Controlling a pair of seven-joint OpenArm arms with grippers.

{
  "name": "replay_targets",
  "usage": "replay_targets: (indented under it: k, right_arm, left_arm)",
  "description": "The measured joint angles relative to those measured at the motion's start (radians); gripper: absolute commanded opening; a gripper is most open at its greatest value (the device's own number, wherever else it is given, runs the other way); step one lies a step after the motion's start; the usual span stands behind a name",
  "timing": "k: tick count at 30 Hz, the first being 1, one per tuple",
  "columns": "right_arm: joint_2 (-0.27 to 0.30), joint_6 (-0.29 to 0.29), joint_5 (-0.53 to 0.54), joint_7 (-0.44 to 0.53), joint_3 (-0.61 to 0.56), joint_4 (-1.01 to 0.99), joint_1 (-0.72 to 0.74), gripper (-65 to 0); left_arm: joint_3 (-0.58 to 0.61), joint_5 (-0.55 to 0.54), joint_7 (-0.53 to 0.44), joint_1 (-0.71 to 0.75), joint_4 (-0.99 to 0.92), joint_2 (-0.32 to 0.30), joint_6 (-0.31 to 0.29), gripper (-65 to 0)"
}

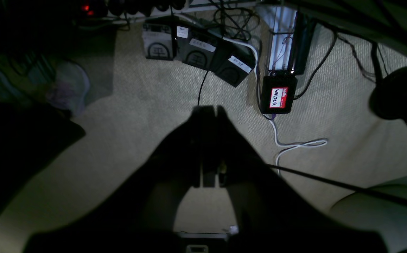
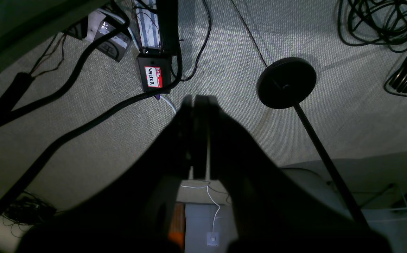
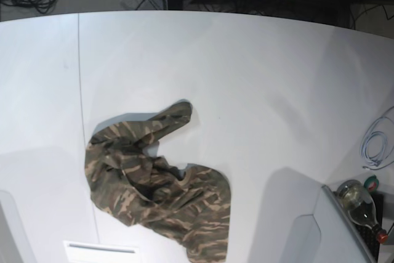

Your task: Layout the t-shirt on the table in an organized manner, then fold the t-shirt properly

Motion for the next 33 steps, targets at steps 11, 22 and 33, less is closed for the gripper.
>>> replay_targets:
  k: [11,22,33]
  right_arm:
    - [0.002,0.000,0.000,-0.030,0.000,0.002,0.002,-64.5]
    - [-0.005,0.012,0.006,-0.341,0.071,0.786,-0.458,-64.5]
    - [-0.005,0.007,0.005,-0.602,0.172,1.418,-0.732,-64.4]
  left_arm:
    - [0.000,0.000,0.003,0.037,0.052,-0.016,0.000,-65.0]
    - [-0.011,-0.013,0.027,0.393,0.558,-0.092,0.004,-65.0]
    - [-0.032,-0.119,0.129,0.743,1.252,-0.203,-0.013,-65.0]
